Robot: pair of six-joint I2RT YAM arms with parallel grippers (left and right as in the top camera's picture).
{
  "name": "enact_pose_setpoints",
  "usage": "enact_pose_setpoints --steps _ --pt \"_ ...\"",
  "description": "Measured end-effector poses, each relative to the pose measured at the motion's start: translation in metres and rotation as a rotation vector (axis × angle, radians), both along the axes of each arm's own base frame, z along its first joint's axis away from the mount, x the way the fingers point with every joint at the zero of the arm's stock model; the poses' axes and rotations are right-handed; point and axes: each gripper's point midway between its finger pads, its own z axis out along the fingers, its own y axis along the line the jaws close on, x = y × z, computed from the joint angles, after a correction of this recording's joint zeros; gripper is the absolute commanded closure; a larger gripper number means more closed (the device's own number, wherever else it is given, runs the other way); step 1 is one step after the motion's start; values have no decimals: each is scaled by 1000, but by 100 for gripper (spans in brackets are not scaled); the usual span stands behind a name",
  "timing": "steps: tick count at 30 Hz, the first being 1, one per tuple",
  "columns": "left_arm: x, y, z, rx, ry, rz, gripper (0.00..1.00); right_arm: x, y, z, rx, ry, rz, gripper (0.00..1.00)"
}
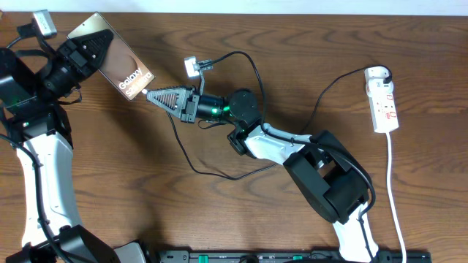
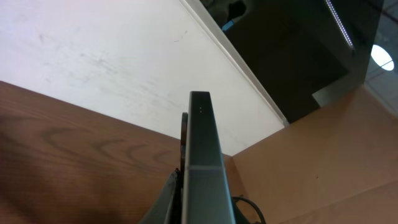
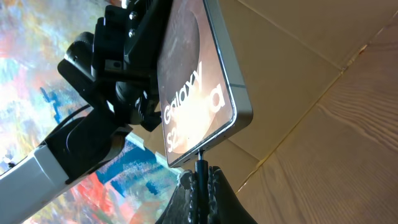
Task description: Plug charger to phone and switch on socket
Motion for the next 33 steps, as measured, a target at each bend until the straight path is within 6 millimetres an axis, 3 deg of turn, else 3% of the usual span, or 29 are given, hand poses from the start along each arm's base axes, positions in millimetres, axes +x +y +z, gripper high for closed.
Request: enact_pose_setpoints --steps 23,27,33 --pt "3 4 11 -91 27 31 92 16 -9 16 86 80 -73 99" --pt "1 -1 10 -125 58 5 93 22 -18 27 140 71 -108 99" --pt "0 -3 11 -147 75 -7 93 26 -20 29 156 91 -121 99"
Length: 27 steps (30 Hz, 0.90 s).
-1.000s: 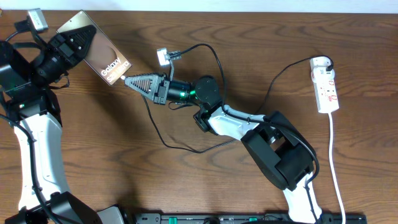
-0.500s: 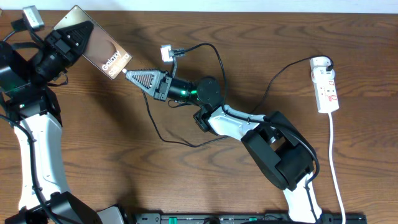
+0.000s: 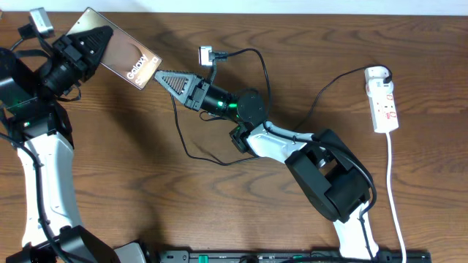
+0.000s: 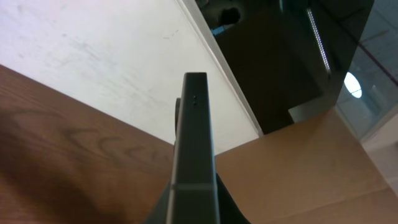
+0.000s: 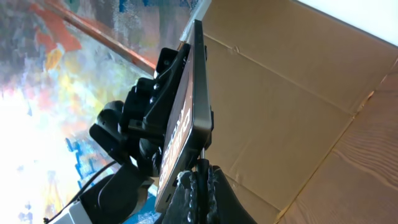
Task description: Plug charger to phone and switch on socket
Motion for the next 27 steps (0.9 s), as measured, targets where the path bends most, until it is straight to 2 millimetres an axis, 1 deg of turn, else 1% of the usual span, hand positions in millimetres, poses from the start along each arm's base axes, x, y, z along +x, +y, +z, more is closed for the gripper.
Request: enact_pose_setpoints --steps 4,6,8,10,12,14,17,19,21,24,27 --pt "0 0 1 -8 3 0 93 2 0 -2 -5 12 -7 99" --pt "0 0 3 -9 -4 0 93 6 2 -7 -24 30 -15 99" --pt "-2 -1 6 -17 -10 -15 93 11 6 -17 -62 61 -25 99" --pt "-4 -1 11 -24 -24 -23 93 16 10 -32 -118 95 -36 99" --pt "-5 5 16 -37 -32 -12 93 21 14 -50 -187 128 -46 99" --pt "-6 15 19 -59 -28 7 93 25 18 -74 -278 153 -60 99" --pt "-9 28 21 -94 -8 35 92 26 21 -106 -412 163 -70 99" --pt "-10 35 21 -117 9 49 92 25 20 -136 -532 180 -69 99" --pt "-11 39 21 -130 18 54 92 22 15 -167 -656 197 -62 99" --pt "-14 38 23 -137 21 39 93 18 3 -201 -806 202 -49 99" --pt "-18 34 29 -129 -5 7 93 19 -20 -233 -961 225 -46 99"
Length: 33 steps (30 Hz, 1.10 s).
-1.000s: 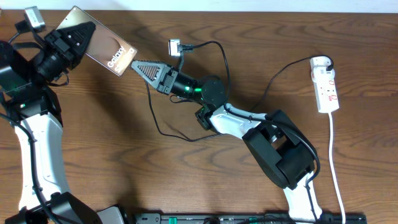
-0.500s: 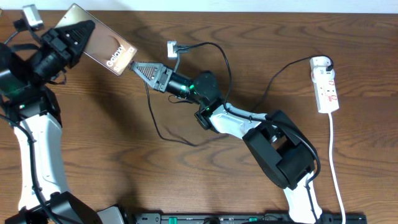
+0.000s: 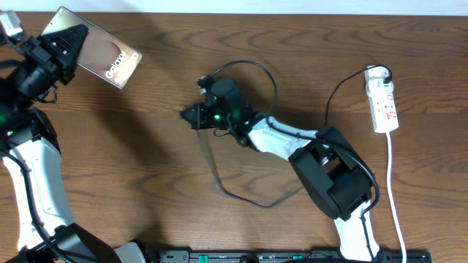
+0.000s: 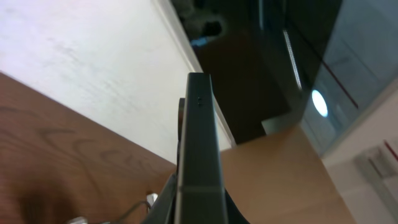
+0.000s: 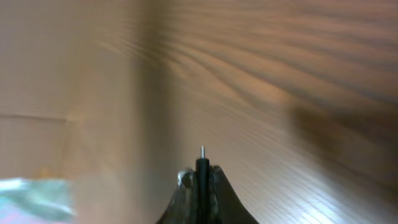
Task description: Plug charger to phone and switch on socket
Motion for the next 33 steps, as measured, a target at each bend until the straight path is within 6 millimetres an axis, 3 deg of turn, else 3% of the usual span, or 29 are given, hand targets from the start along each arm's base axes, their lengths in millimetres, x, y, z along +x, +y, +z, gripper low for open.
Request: enact_pose_setpoints --steps 2,5,11,14,20,21,22,24,25,33 --pt "-3 -3 4 7 -17 -23 93 3 -23 -20 -136 11 0 99" --pt "-9 -10 7 7 -18 -72 93 11 -67 -32 -359 47 -53 99" --pt "-20 -21 3 12 8 -160 93 20 -131 4 -697 -12 -144 99" --pt "-27 -27 1 30 12 -212 93 13 -156 11 -817 2 -168 99" --pt "-36 -34 -3 59 10 -281 93 -22 -196 -10 -984 148 -208 99" --pt "-37 -35 -3 62 9 -286 92 -25 -200 -14 -994 165 -220 96" --pt "-37 -35 -3 64 8 -288 93 -29 -203 -19 -1002 182 -233 83" --pt "-37 -35 -3 67 5 -290 93 -36 -208 -26 -1017 211 -250 17" --pt "-37 -36 -3 70 3 -292 93 -39 -210 -29 -1022 225 -259 3" --pt "-39 -37 -4 77 0 -303 92 -49 -201 -33 -1003 248 -233 1"
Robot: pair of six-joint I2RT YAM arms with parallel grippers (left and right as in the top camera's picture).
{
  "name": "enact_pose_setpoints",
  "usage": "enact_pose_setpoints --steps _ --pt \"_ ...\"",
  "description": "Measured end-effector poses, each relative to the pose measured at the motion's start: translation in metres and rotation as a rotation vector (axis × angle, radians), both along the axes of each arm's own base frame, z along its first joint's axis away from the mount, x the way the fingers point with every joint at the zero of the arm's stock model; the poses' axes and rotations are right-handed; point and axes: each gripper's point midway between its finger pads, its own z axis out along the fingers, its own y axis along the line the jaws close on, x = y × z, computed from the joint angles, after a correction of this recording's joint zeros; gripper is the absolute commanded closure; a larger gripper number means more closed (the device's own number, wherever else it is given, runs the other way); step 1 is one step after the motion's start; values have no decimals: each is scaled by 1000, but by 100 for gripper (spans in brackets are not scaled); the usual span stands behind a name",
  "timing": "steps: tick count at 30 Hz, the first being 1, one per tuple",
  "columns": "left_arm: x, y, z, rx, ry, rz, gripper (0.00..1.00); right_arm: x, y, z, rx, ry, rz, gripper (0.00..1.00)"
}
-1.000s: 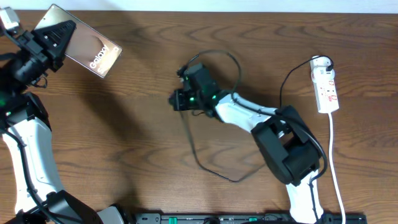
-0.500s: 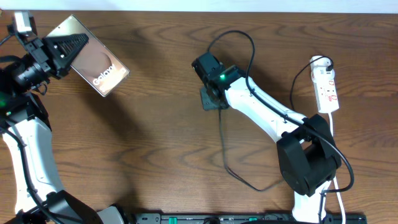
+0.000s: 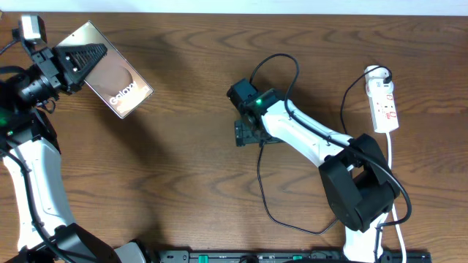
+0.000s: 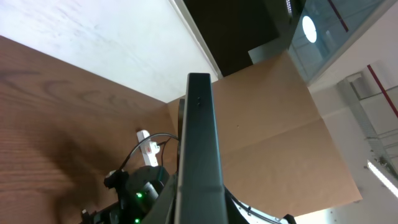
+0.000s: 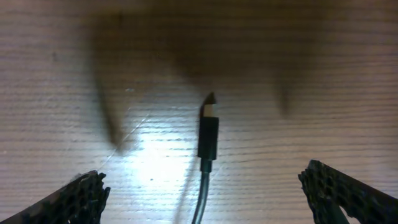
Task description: Plug charger to phone and switch on socket
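Observation:
My left gripper (image 3: pixel 82 57) is shut on the phone (image 3: pixel 117 86), held in the air at the far left with its Galaxy-printed face up. In the left wrist view only the phone's dark edge (image 4: pixel 199 137) shows between the fingers. The black charger plug (image 5: pixel 208 132) lies flat on the wood, its cable (image 5: pixel 200 199) trailing toward the camera. My right gripper (image 5: pixel 214 198) hangs just above it with its fingers (image 5: pixel 84 194) spread wide and nothing between them. In the overhead view the right gripper (image 3: pixel 245 134) sits mid-table and hides the plug.
A white power strip (image 3: pixel 385 98) lies at the far right, with a white plug in its upper end. The black cable (image 3: pixel 265 191) loops above the right gripper and trails down across the middle of the wooden table (image 3: pixel 168 183) toward the front edge.
My right gripper was shut on the plug. Now it is wide open, farther right, and the plug lies on the table. The phone in my left gripper has shifted slightly right and down.
At first my right gripper held the plug tip against the phone's lower edge, with the phone held by the left. It was still there a second later, higher up. Then the two were apart, plug still gripped. Now the plug lies loose on the table.

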Motion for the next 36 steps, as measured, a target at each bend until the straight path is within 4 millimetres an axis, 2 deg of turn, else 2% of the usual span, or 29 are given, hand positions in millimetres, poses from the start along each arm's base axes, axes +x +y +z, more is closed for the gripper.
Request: enact_pose_setpoints --steps 6,18,28,29,32,36 --pt "0 0 0 2 -3 0 92 -7 2 -2 25 29 -69 1" --pt "0 0 0 13 -18 0 93 -8 18 -25 123 42 -120 2" --pt "0 0 0 15 -22 0 93 4 14 -28 123 17 -139 48" --pt "0 0 0 16 -24 0 92 5 14 -28 122 13 -142 56" --pt "0 0 0 17 -25 0 93 10 13 -29 120 3 -144 64" --pt "0 0 0 18 -27 0 93 11 14 -29 125 4 -143 63"
